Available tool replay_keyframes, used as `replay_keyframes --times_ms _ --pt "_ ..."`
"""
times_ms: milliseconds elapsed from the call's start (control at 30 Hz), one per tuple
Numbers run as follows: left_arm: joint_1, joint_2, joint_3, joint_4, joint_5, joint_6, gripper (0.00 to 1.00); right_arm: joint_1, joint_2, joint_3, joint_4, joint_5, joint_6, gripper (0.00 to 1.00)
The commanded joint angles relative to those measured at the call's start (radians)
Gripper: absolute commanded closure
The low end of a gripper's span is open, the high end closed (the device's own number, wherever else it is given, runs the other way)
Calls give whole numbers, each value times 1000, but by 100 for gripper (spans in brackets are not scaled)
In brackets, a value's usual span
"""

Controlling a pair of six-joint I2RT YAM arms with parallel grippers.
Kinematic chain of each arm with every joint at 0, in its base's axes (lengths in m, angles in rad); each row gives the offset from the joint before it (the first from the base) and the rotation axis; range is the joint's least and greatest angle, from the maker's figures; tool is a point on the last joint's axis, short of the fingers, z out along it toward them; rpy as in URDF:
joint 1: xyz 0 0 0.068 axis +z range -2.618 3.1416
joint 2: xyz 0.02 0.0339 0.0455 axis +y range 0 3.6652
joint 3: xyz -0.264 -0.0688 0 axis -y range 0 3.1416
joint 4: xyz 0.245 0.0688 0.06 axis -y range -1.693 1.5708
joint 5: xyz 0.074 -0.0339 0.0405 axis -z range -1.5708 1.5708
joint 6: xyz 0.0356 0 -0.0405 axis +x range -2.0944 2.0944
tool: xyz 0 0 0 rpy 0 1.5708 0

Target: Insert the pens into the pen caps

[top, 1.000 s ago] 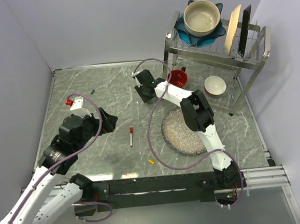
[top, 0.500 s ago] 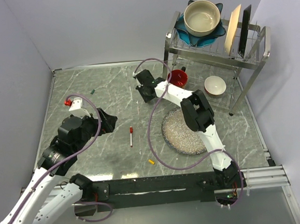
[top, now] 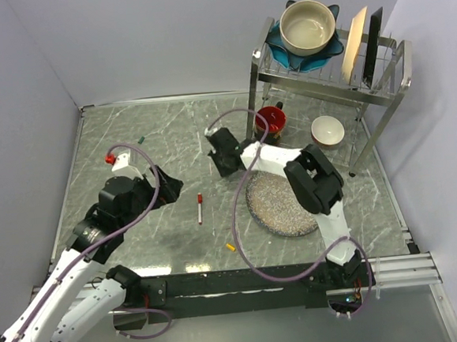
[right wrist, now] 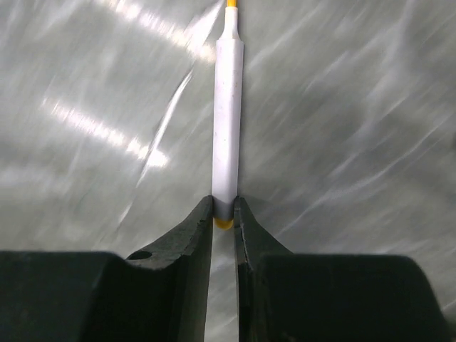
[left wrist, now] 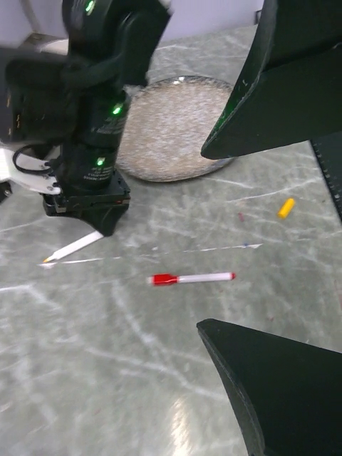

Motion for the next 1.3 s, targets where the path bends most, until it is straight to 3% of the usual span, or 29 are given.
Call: replay_keyframes --times_ms 0,400,633,1000,1100,1200,1233,1267 --pt "-5 18 -77 78 101 -119 1 61 -163 -193 154 31 133 100" --pt "-5 142 -134 282 90 -242 7 124 -607 -716 588 -116 329 100" --pt "-8 228 -169 469 193 -239 17 217 -742 -807 676 -154 375 100" --pt "-15 311 -159 467 159 -201 31 294 -793 -825 725 -139 395 100" --pt "-15 309 -160 472 168 -199 40 300 -790 -830 734 -151 397 100" --pt "-15 308 -162 478 203 -196 67 303 -779 -824 725 -164 391 100" --pt "-17 308 -163 481 216 -193 86 303 -776 -824 726 -176 389 100" --pt "-17 304 -165 492 234 -190 94 303 -774 -828 732 -186 386 100"
